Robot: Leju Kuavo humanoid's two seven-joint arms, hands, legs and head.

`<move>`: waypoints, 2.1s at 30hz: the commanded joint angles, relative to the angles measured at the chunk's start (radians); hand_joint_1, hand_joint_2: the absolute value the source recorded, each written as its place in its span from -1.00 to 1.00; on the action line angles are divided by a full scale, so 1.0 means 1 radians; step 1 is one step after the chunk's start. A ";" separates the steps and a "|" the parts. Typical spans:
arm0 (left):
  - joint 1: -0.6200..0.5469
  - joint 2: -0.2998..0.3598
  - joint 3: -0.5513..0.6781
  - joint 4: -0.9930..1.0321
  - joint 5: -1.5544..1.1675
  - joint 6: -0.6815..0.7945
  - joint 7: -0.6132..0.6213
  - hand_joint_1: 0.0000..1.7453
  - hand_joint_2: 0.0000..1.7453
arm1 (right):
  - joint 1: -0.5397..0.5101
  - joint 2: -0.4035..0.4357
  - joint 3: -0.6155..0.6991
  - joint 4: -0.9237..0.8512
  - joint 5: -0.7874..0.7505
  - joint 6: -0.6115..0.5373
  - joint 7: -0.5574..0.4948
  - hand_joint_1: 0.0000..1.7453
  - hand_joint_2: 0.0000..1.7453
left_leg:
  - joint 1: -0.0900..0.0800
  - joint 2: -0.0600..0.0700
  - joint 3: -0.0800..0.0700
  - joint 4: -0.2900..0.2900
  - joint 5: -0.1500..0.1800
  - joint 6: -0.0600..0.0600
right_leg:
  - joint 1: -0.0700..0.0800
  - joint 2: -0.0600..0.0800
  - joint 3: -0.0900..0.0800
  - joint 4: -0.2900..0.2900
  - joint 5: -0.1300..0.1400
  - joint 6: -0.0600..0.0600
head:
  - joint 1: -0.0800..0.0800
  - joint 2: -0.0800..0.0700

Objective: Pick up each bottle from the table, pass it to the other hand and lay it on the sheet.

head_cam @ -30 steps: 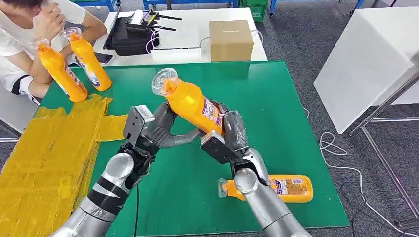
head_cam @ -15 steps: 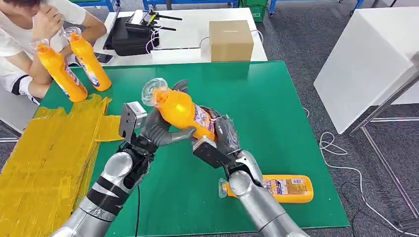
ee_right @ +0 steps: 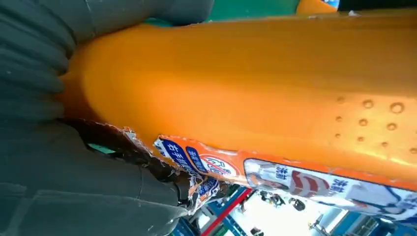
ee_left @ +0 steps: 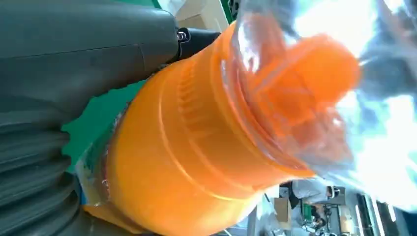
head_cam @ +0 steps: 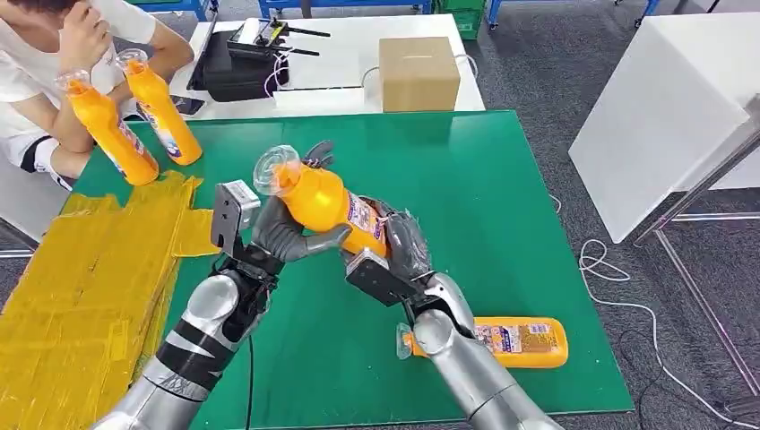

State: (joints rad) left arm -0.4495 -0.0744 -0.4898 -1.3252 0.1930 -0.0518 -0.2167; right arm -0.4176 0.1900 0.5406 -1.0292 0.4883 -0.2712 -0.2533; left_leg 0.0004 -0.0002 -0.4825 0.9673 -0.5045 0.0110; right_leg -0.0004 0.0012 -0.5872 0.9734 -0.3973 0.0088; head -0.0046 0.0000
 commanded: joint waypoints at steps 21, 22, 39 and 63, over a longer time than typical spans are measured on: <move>0.004 0.007 0.087 0.005 -0.026 0.122 -0.058 1.00 1.00 | -0.023 -0.059 -0.049 -0.012 -0.027 -0.036 -0.018 1.00 1.00 | 0.001 -0.002 0.002 0.000 -0.001 -0.001 | 0.001 -0.001 0.002 -0.001 0.000 0.001 | 0.000 0.000; 0.004 0.007 0.087 0.005 -0.026 0.122 -0.058 1.00 1.00 | -0.023 -0.059 -0.049 -0.012 -0.027 -0.036 -0.018 1.00 1.00 | 0.001 -0.002 0.002 0.000 -0.001 -0.001 | 0.001 -0.001 0.002 -0.001 0.000 0.001 | 0.000 0.000; 0.095 0.089 0.247 -0.137 -0.349 0.371 -0.154 1.00 1.00 | 0.135 -0.181 -0.091 -0.428 0.017 -0.034 0.001 -1.00 1.00 | 0.001 0.000 0.001 0.000 -0.001 0.000 | 0.001 0.000 0.001 -0.001 0.000 0.001 | 0.000 0.000; -0.091 0.298 0.365 0.467 -1.395 0.311 0.274 1.00 1.00 | 0.275 -0.230 -0.214 -0.731 0.053 0.025 -0.030 -1.00 1.00 | 0.001 0.000 0.002 -0.001 0.000 -0.001 | 0.002 -0.001 0.001 -0.001 0.000 0.000 | 0.000 0.000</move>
State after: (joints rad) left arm -0.4063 0.1870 -0.1953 -1.2530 -1.2360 0.2556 0.0576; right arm -0.1389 -0.0122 0.3570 -1.7049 0.5390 -0.2457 -0.2899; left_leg 0.0009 0.0014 -0.4823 0.9670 -0.5041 0.0105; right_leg 0.0005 0.0018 -0.5881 0.9735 -0.3973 0.0084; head -0.0046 0.0000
